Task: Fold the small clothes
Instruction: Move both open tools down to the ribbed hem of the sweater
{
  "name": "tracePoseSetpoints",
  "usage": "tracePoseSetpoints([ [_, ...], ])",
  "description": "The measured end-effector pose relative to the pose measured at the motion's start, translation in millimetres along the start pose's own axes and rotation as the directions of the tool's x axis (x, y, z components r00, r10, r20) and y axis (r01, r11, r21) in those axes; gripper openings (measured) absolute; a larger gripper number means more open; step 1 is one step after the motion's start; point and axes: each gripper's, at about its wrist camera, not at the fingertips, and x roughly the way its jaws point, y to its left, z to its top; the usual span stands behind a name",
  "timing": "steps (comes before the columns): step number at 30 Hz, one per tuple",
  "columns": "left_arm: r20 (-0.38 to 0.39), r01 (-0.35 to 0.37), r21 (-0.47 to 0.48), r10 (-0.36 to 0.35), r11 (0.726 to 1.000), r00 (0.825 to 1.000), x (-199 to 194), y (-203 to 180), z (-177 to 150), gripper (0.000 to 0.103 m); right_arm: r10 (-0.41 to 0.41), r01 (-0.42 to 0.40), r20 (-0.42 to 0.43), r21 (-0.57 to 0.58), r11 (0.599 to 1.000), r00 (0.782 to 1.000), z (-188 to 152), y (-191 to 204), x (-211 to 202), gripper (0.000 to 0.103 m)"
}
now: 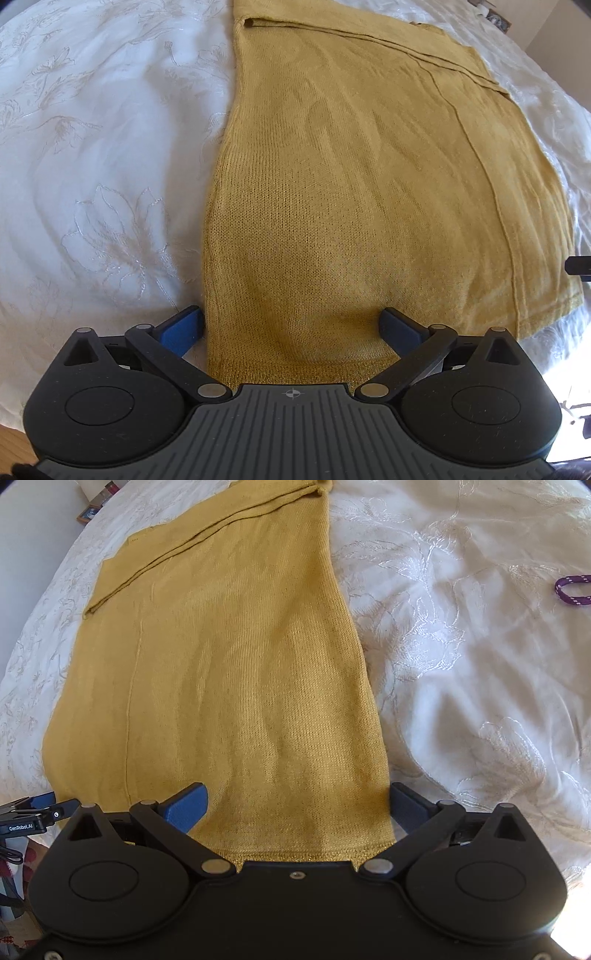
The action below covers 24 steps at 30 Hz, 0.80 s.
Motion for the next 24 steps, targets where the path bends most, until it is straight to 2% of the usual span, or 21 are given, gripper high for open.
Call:
tracePoseSetpoints([
  [7,-0.006,0.018,-0.008,-0.018,1.0,1.0,1.2,4.9,-0.9,0.103,0.024,-0.025,-0.01,-0.015,1.0,1.0,-2.5,-4.7,7.4,0.103],
  [15,-0.005,-0.028,-0.014,0.028,1.0,1.0,4.2,-2.6,-0.2,0.102,0.098,-0.099,0.009,0.027,0.995,0.995,-10.2,-25.0,1.3,0.103],
  [19,-0.008,-0.035,-0.022,0.035,0.999,0.999,3.7,-3.3,1.5,0.102,0.116,-0.116,-0.001,-0.009,0.993,0.993,-12.4,-29.5,-3.1,0.103],
  [21,-0.003,-0.034,-0.021,0.034,0.999,0.999,1.8,-3.0,1.2,0.1,0.12,-0.121,-0.013,-0.031,0.992,0.993,-12.5,-29.5,-3.9,0.103],
  [24,0.014,-0.034,-0.021,0.034,0.999,0.999,-4.5,-2.2,-0.8,0.088,0.129,-0.129,-0.022,-0.033,0.991,0.991,-12.2,-31.4,-5.9,0.103],
])
